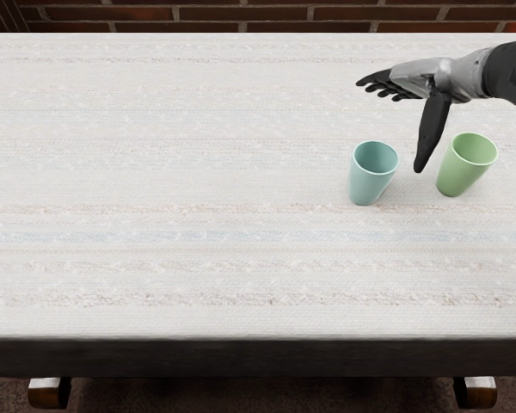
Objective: Pick up cup and place in cup with right hand
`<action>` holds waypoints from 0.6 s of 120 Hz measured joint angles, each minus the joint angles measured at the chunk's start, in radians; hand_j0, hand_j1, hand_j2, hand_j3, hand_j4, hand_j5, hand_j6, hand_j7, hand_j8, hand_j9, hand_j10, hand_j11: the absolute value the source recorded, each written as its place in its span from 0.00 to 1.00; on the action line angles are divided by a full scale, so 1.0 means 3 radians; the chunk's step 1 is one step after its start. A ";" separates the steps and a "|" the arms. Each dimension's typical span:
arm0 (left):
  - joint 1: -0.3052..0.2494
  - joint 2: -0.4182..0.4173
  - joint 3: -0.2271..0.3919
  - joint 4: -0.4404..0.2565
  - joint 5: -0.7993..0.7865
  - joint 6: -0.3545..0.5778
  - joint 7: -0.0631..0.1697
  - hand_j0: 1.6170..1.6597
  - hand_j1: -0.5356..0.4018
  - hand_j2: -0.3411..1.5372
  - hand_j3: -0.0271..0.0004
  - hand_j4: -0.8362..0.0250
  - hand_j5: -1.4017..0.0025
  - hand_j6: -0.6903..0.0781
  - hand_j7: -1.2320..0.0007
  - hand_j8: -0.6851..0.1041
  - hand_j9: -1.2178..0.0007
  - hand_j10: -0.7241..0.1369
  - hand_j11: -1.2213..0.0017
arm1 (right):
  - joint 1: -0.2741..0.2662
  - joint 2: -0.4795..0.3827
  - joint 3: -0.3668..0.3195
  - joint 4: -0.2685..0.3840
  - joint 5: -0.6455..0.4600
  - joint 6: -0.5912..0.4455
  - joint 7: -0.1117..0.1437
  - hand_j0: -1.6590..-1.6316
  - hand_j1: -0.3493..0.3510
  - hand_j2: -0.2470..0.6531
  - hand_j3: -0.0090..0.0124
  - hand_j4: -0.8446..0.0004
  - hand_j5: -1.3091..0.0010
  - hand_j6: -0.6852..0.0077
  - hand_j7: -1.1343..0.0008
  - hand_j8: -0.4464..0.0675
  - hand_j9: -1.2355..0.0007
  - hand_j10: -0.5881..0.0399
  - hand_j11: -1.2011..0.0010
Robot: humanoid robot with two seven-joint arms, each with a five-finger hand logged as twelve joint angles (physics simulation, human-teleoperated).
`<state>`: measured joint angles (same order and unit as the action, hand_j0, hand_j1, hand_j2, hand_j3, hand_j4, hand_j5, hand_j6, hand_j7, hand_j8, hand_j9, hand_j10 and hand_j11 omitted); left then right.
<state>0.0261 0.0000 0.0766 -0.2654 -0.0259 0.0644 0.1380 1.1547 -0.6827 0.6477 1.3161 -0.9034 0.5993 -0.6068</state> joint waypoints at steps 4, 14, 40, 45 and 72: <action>0.0000 0.0000 0.0000 0.0000 0.0000 0.0000 0.0000 0.96 0.94 0.18 0.98 0.97 1.00 0.90 1.00 0.87 1.00 0.84 1.00 | 0.0010 0.0107 -0.0088 -0.0001 -0.0172 -0.0063 -0.0004 0.04 0.04 0.27 0.42 0.97 0.97 0.95 0.97 0.82 0.97 0.89 0.97; 0.0000 0.0000 0.0000 0.0000 0.0000 0.0000 0.0000 0.96 0.94 0.18 0.98 0.97 1.00 0.90 1.00 0.87 1.00 0.84 1.00 | 0.0016 0.0287 -0.0246 -0.0003 -0.0490 -0.0242 -0.0009 0.04 0.08 0.27 0.42 0.94 0.95 0.92 0.95 0.78 0.95 0.86 0.95; 0.0000 0.0000 0.0000 0.0000 0.0001 0.0000 0.0000 0.96 0.94 0.18 0.99 0.97 1.00 0.90 1.00 0.87 1.00 0.84 1.00 | -0.0008 0.0468 -0.0558 0.0000 -0.0742 -0.0728 -0.0013 0.04 0.19 0.25 0.42 0.87 0.89 0.83 0.87 0.65 0.88 0.76 0.88; 0.0000 0.0000 0.0000 0.0000 0.0001 0.0000 0.0000 0.96 0.94 0.18 0.99 0.97 1.00 0.90 1.00 0.87 1.00 0.84 1.00 | -0.0021 0.0469 -0.0587 0.0011 -0.0754 -0.0764 -0.0013 0.04 0.19 0.25 0.42 0.87 0.89 0.82 0.87 0.65 0.88 0.76 0.88; 0.0000 0.0000 0.0000 0.0000 0.0000 0.0000 0.0000 0.96 0.94 0.18 0.99 0.97 1.00 0.90 1.00 0.87 1.00 0.84 1.00 | -0.0173 0.0440 -0.0649 0.0067 -0.0778 -0.1030 -0.0014 0.04 0.20 0.25 0.42 0.86 0.89 0.82 0.87 0.64 0.88 0.75 0.88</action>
<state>0.0261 0.0000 0.0766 -0.2654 -0.0259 0.0644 0.1380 1.1028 -0.5508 0.4528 1.3361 -1.1369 0.2904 -0.6109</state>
